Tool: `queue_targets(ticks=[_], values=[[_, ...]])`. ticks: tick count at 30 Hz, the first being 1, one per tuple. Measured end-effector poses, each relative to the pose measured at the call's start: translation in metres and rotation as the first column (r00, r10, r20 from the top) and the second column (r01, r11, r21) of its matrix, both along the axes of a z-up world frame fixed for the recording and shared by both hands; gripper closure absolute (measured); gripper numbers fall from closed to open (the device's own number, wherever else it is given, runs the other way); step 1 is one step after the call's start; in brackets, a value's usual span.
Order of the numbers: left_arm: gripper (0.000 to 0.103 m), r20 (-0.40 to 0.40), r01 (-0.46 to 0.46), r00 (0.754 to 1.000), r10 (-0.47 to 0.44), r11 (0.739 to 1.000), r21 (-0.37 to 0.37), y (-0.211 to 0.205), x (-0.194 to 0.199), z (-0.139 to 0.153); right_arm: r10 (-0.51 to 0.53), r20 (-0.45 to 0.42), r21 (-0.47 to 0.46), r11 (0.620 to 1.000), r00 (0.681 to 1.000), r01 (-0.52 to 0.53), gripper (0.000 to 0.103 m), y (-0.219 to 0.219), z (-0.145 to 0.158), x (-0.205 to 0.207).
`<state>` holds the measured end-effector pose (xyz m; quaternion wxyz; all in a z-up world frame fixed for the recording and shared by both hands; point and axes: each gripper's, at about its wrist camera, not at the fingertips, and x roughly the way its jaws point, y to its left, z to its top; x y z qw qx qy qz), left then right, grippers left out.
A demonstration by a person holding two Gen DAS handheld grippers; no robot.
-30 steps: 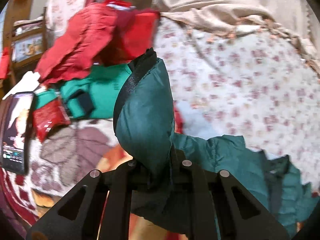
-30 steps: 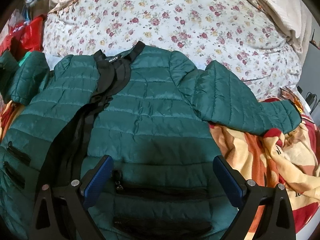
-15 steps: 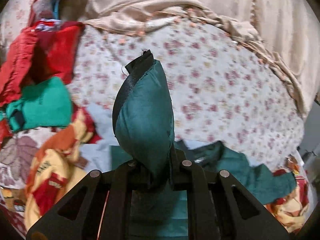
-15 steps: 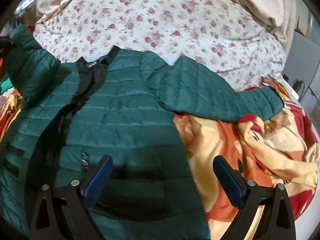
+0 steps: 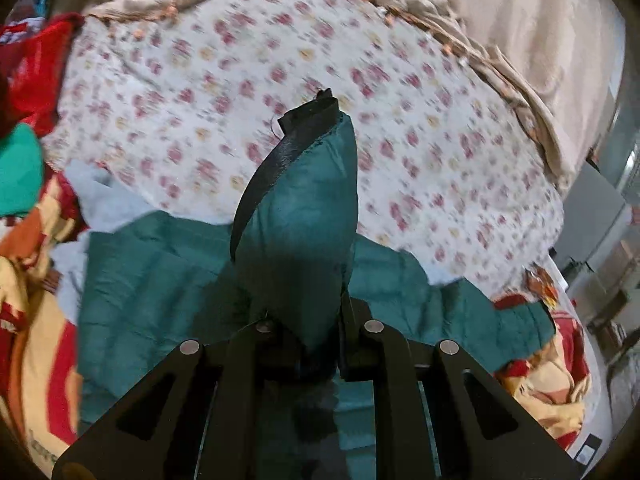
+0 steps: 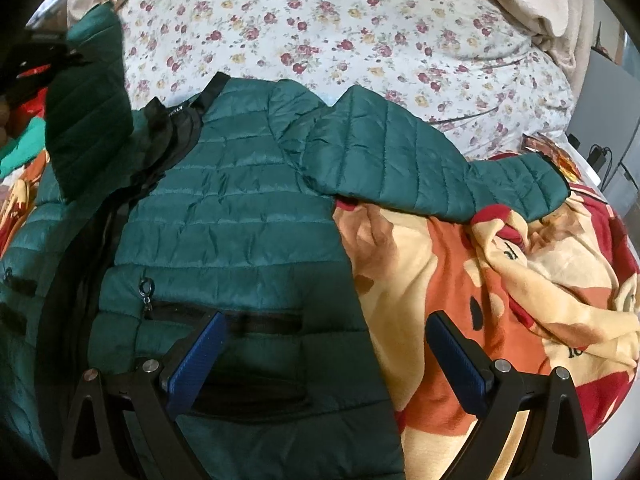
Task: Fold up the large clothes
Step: 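Carry the sleeve across the jacket body and open the left gripper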
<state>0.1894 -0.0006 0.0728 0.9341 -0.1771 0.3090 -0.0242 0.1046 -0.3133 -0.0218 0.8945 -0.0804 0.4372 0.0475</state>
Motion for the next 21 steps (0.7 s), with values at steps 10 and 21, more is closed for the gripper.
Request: queue_targets(ticks=[10,21], values=[[0.092,-0.052,0.083,0.995,-0.082,0.996,0.024,-0.038,0.015,-0.039,-0.009,-0.023,-0.01,1.0,1.0,0.009,0.004,-0.001,-0.006,0.002],[0.092,-0.136,0.143,0.982,-0.131,0.986,0.084,-0.087,0.042,-0.083,-0.031,-0.039,0.015,0.999,0.999,0.031,0.004,-0.011,-0.008,0.005]])
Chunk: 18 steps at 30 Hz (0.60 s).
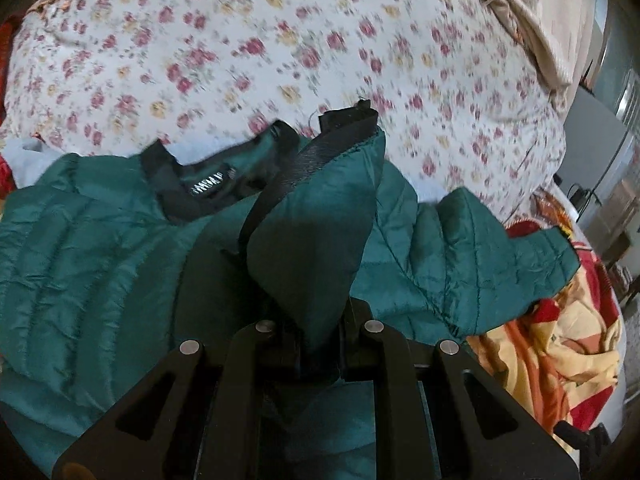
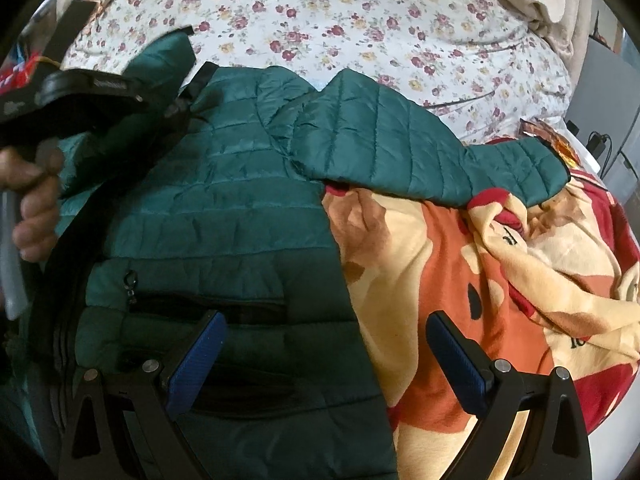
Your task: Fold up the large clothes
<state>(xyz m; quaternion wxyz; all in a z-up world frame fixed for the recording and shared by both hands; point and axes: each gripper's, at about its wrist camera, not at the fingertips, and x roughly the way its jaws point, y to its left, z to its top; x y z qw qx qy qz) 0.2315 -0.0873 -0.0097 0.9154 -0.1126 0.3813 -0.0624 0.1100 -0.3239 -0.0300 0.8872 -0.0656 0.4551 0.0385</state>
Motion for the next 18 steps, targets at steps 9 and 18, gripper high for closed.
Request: queue_targets(ticks=[9,18], values=[[0.035,-0.148,0.178,0.977,-0.156,0.973,0.147,-0.05,0.023,-0.044,-0.012,-0.01,0.018,1.0,1.0,0.013,0.004,-0.003,0.0,0.004],[0.033,0.001,0.185,0.981,-0.193,0.943,0.278,0.004,-0.059,0.007,-0.059,0.029,0.044,0.997,0.998,0.058,0.004,-0.001,0.012,0.005]])
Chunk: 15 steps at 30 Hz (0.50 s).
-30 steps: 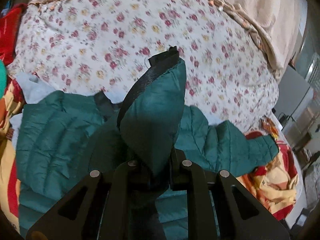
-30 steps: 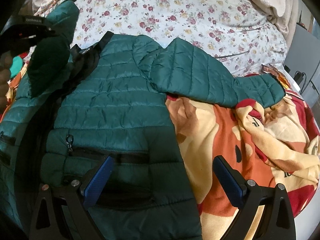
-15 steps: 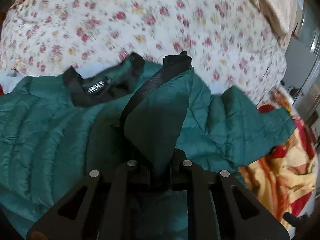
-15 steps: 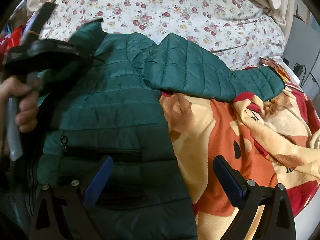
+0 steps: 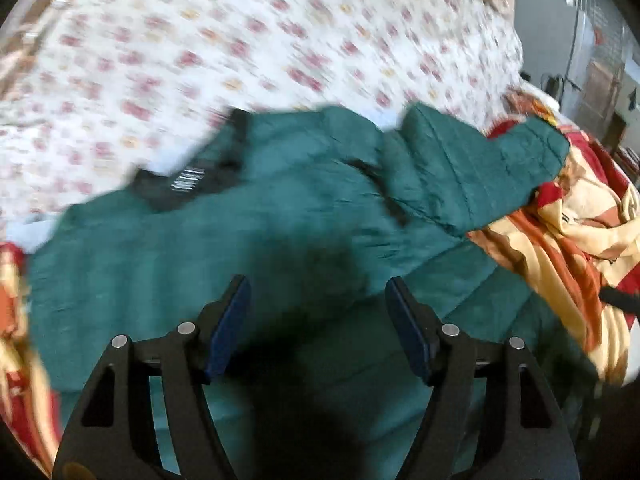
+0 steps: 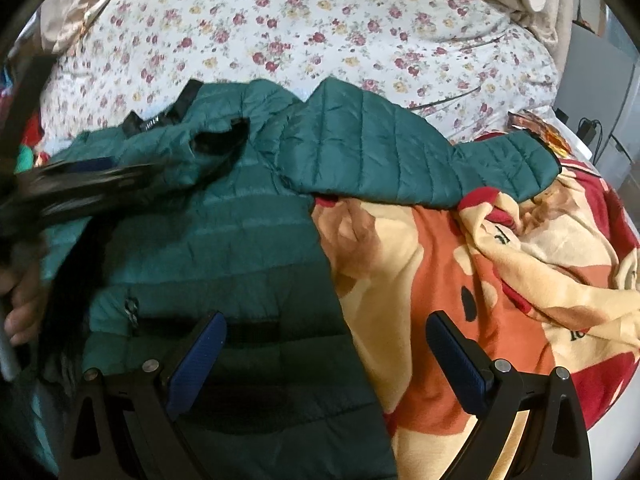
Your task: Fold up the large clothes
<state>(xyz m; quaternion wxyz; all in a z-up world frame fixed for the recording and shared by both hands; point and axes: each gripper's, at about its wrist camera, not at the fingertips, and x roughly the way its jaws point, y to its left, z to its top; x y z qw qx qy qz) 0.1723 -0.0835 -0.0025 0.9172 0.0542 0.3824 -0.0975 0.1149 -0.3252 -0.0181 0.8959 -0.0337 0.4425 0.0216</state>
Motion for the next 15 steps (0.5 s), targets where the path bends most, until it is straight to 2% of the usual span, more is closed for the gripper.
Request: queue_targets(ticks=[2,4,5,6,8,9,11,13,15], values=[[0.032,0.039,-0.08,0.996,0.08,0.997,0.002,0.041,-0.012,0.007,0.004,0.021,0.039,0.999,1.0,-0.005,0.004,0.005,0.008,0.002],[0.032,0.062,-0.208,0.976,0.207,0.978,0.012,0.083,-0.015,0.007,0.028,0.042,0.106,0.994,0.999,-0.032,0.004,0.014,0.02,0.009],[0.032,0.061,-0.299,0.953,0.297,0.954,0.015,0.108,-0.014,0.004,0.046,0.047,0.138,0.989,0.998,-0.052,0.004,0.021,0.026,0.016],[0.032,0.045,-0.408,0.912,0.407,0.913,0.018,0.136,-0.012,-0.001,0.064,0.054,0.149,0.986,0.996,-0.072,0.004,0.031,0.033,0.026],[0.032,0.004,-0.546,0.838,0.546,0.838,-0.004,0.174,-0.009,-0.012,0.114,0.068,0.149,0.981,0.991,-0.123,0.004,0.055,0.041,0.044],[0.032,-0.026,-0.609,0.793,0.609,0.792,-0.042,0.198,-0.01,-0.02,0.158,0.062,0.15,0.975,0.985,-0.166,0.004,0.073,0.043,0.057],[0.032,-0.044,-0.653,0.757,0.652,0.753,-0.082,0.217,-0.013,-0.031,0.221,0.056,0.176,0.958,0.974,-0.228,0.004,0.103,0.044,0.076],[0.032,-0.05,-0.673,0.739,0.672,0.734,-0.093,0.225,-0.014,-0.037,0.285,0.077,0.191,0.936,0.955,-0.295,0.004,0.134,0.038,0.096],[0.032,-0.056,-0.671,0.741,0.669,0.733,-0.115,0.226,-0.014,-0.037,0.326,0.059,0.182,0.926,0.944,-0.331,0.004,0.154,0.021,0.117]])
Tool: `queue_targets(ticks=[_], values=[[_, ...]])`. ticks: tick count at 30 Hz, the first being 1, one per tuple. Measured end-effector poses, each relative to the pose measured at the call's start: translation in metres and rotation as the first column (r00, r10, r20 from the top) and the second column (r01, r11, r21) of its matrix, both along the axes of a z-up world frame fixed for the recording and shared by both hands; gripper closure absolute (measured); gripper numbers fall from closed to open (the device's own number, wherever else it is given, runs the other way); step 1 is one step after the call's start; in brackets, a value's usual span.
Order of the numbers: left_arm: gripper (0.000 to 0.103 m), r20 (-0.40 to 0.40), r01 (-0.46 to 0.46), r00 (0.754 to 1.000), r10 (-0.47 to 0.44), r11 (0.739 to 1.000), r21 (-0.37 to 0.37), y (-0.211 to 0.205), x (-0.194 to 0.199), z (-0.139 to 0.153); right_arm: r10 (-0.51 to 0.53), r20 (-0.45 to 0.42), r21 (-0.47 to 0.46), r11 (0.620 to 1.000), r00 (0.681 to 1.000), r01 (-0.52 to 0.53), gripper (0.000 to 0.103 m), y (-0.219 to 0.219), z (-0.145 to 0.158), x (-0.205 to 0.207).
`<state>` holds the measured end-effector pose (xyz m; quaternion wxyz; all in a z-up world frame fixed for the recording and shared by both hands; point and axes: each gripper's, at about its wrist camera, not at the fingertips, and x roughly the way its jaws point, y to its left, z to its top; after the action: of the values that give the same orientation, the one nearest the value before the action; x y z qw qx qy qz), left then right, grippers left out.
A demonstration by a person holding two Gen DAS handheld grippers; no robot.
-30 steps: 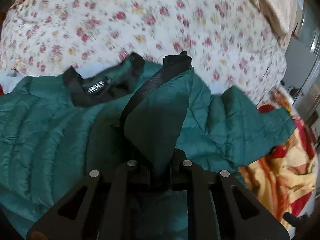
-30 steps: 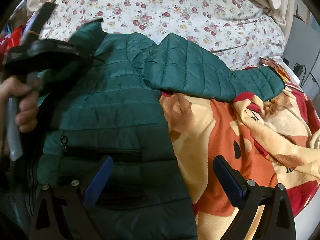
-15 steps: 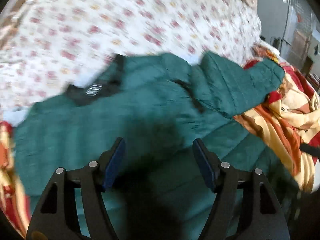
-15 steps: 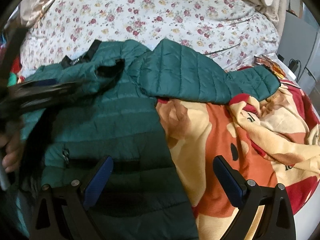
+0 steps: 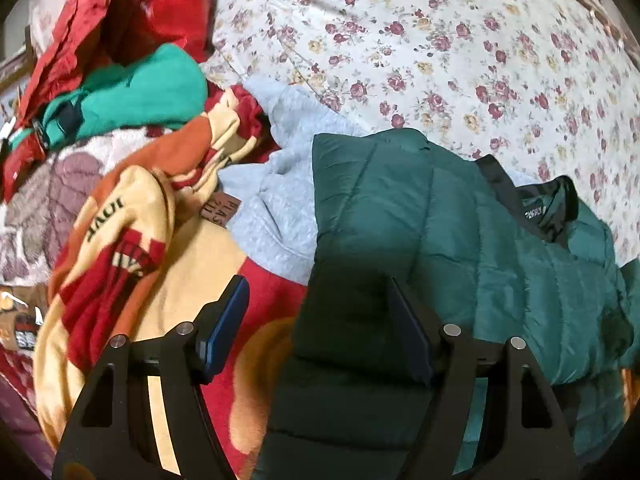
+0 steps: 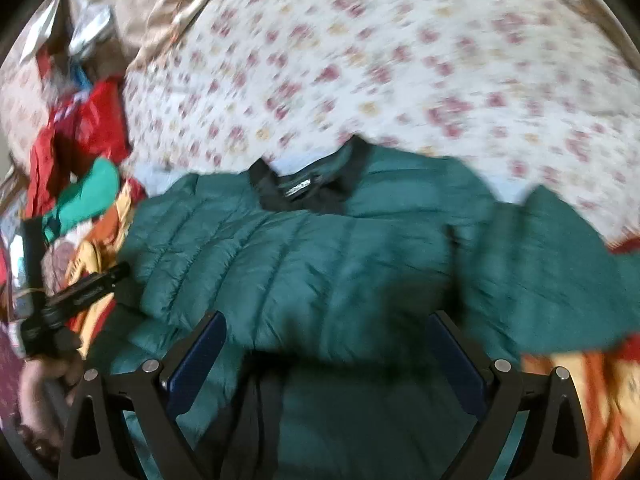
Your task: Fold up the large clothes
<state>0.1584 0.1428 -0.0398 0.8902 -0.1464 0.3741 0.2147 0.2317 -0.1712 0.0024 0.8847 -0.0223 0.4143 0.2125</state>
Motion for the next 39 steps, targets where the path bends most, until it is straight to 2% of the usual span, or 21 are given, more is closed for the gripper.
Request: queue_targets(ticks=[2,5,7,11,14,16,20,22,24,27,28,30,32,33,34,37,39], values=[[0.032,0.004,0.007,1.0,-0.007,1.0,0.007,-0.003,0.004,0.0,-0.008,-0.068,0.009,1.0,0.998,0.009,0.004,0.003,-0.031,0.032],[0.03,-0.028,0.033,0.999,-0.032,0.999,0.014,-0.008,0.014,-0.006,-0.075,-0.178,-0.007,0.997,0.981,0.075,0.005,-0.02,-0.073,0.071],[0.026,-0.029,0.046,0.999,-0.046,0.999,-0.007,-0.01,0.017,-0.008,-0.106,-0.207,0.042,0.992,0.972,0.118,0.007,-0.039,-0.078,0.085],[0.024,-0.029,0.07,0.997,-0.071,0.997,-0.016,-0.016,0.022,-0.009,-0.132,-0.153,-0.032,0.991,0.979,0.128,0.01,-0.04,-0.074,0.091],[0.022,-0.052,0.076,0.996,-0.077,0.997,-0.016,-0.018,0.025,-0.012,-0.107,-0.129,-0.07,0.993,0.986,0.099,0.002,-0.03,-0.076,0.089],[0.017,-0.076,0.081,0.993,-0.085,0.995,-0.053,-0.015,0.028,-0.018,-0.092,-0.116,-0.105,0.991,0.989,0.08,0.0,-0.021,-0.079,0.088],[0.017,-0.063,0.074,0.995,-0.081,0.99,-0.12,-0.007,0.026,-0.019,-0.092,-0.107,-0.1,0.992,0.99,0.081,0.0,-0.02,-0.081,0.09],[0.018,-0.037,0.067,0.997,-0.071,0.994,-0.087,-0.01,0.021,-0.012,-0.092,-0.098,-0.101,0.992,0.991,0.082,0.0,-0.019,-0.082,0.089],[0.018,0.03,0.056,0.998,-0.056,0.998,-0.014,-0.016,0.011,0.004,-0.092,-0.09,-0.106,0.991,0.992,0.082,0.0,-0.018,-0.082,0.088],[0.018,0.176,0.086,0.979,-0.107,0.989,0.121,-0.033,-0.002,0.033,-0.091,-0.084,-0.097,0.992,0.992,0.083,0.0,-0.026,-0.081,0.07],[0.018,0.196,0.113,0.97,-0.143,0.981,0.154,-0.04,-0.002,0.037,-0.091,-0.083,-0.096,0.992,0.992,0.083,0.0,-0.026,-0.081,0.068],[0.018,0.141,0.163,0.972,-0.187,0.972,0.168,-0.048,0.009,0.028,-0.091,-0.081,-0.096,0.992,0.993,0.083,0.0,-0.028,-0.082,0.067],[0.018,0.009,0.202,0.979,-0.205,0.971,0.131,-0.051,0.028,0.005,-0.091,-0.082,-0.096,0.992,0.993,0.083,0.0,-0.028,-0.082,0.069],[0.018,-0.089,0.218,0.974,-0.21,0.972,0.092,-0.05,0.041,-0.013,-0.091,-0.081,-0.096,0.992,0.993,0.083,0.0,-0.027,-0.082,0.069],[0.016,-0.116,0.224,0.969,-0.216,0.973,0.058,-0.047,0.046,-0.021,-0.09,-0.082,-0.095,0.992,0.993,0.083,0.0,-0.027,-0.082,0.069],[0.005,-0.11,0.193,0.974,-0.196,0.98,-0.037,-0.033,0.049,-0.027,-0.09,-0.081,-0.096,0.992,0.993,0.083,0.0,-0.027,-0.081,0.071],[0.002,-0.109,0.164,0.979,-0.175,0.981,-0.1,-0.024,0.049,-0.03,-0.091,-0.081,-0.098,0.992,0.993,0.082,0.0,-0.027,-0.081,0.072]])
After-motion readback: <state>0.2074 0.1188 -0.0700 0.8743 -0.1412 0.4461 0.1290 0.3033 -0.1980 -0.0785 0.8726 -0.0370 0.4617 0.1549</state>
